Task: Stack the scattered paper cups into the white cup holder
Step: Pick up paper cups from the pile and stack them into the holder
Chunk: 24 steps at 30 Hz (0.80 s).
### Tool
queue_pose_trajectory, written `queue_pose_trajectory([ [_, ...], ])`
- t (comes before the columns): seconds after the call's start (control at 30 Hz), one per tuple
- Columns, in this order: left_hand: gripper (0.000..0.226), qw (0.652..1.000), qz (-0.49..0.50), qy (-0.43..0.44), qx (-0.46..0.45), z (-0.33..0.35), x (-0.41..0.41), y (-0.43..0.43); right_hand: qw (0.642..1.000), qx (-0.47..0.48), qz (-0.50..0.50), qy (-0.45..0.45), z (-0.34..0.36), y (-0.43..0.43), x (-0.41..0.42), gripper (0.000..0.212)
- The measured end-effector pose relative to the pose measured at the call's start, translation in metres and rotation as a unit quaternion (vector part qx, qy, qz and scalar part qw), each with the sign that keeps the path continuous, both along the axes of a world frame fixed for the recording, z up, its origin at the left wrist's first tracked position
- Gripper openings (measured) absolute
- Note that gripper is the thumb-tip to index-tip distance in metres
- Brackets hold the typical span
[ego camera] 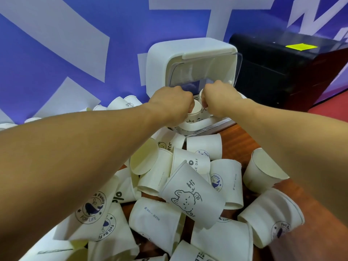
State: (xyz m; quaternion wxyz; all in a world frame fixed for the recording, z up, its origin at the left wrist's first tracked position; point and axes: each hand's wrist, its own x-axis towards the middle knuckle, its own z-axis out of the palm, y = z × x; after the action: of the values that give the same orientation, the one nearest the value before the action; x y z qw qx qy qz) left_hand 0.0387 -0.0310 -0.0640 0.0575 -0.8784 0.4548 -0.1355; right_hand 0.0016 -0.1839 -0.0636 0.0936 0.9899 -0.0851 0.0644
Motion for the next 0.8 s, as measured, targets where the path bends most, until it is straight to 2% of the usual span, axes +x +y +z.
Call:
queue_pose_trajectory([
  [0.17, 0.006, 1.0, 0.006, -0.006, -0.01, 0.003, -0.004, 0.001, 0.999, -0.03, 0.008, -0.039, 0.005, -0.002, -0.011, 0.019],
  [0.37, 0.009, 1.0, 0.007, -0.01, 0.001, 0.005, -0.01, 0.001, 0.994, -0.094, 0.049, -0.006, 0.006, 0.0, -0.025, 0.014],
  [0.47, 0.012, 1.0, 0.004, -0.004, 0.008, 0.003, -0.013, -0.001, 0.996, -0.079, 0.049, 0.005, 0.003, 0.0, -0.029, 0.01],
  [0.7, 0.011, 1.0, 0.001, -0.011, -0.006, -0.002, -0.013, -0.004, 0.999, -0.013, 0.049, 0.005, 0.002, -0.003, -0.036, 0.015],
  [0.8, 0.032, 1.0, 0.002, -0.015, -0.006, -0.005, -0.013, -0.005, 0.998, -0.014, 0.053, 0.009, -0.001, -0.004, -0.036, 0.015],
])
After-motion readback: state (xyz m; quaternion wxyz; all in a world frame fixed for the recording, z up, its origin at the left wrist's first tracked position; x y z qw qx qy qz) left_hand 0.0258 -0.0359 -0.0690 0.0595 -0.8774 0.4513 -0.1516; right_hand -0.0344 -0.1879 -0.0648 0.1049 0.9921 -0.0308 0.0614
